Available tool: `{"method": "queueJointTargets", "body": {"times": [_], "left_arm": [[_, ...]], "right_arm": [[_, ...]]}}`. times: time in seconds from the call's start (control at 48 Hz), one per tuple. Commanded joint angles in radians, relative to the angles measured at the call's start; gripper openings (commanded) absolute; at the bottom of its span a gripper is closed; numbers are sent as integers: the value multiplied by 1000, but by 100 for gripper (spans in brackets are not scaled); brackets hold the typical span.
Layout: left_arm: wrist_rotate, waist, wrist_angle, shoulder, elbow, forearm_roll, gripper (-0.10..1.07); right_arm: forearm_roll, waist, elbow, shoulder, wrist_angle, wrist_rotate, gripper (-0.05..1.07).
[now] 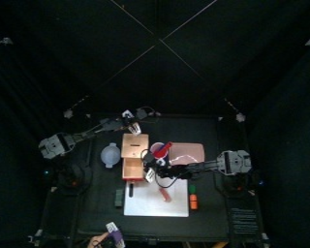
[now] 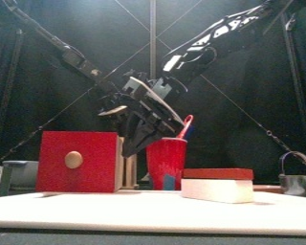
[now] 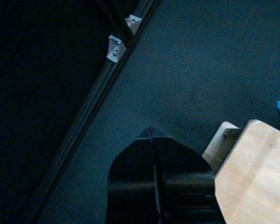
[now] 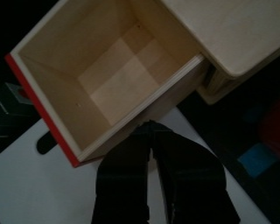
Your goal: Grab salmon sushi from open drawer and put onto cutting board
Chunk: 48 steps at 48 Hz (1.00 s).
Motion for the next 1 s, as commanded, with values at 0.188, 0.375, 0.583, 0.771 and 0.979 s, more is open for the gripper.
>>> {"method": "queueJointTargets", "body": {"times": [0.188, 0.375, 0.583, 0.771, 0.979], "left_arm": [[2, -8, -5, 9, -21, 28, 2], [2, -25, -6, 14, -21, 57, 2], [3, -31, -6, 15, -12, 71, 2], [28, -31, -5, 21, 5, 72, 2], [81, -29, -17, 23, 40, 40, 2]], "right_arm": [[2, 121, 15, -132, 26, 0, 42], [-31, 170, -46, -118, -46, -25, 41], [-38, 172, -127, -29, -84, -31, 35], [-34, 167, -204, 55, -98, -29, 23], [-25, 164, -299, 153, -89, -29, 21]]}}
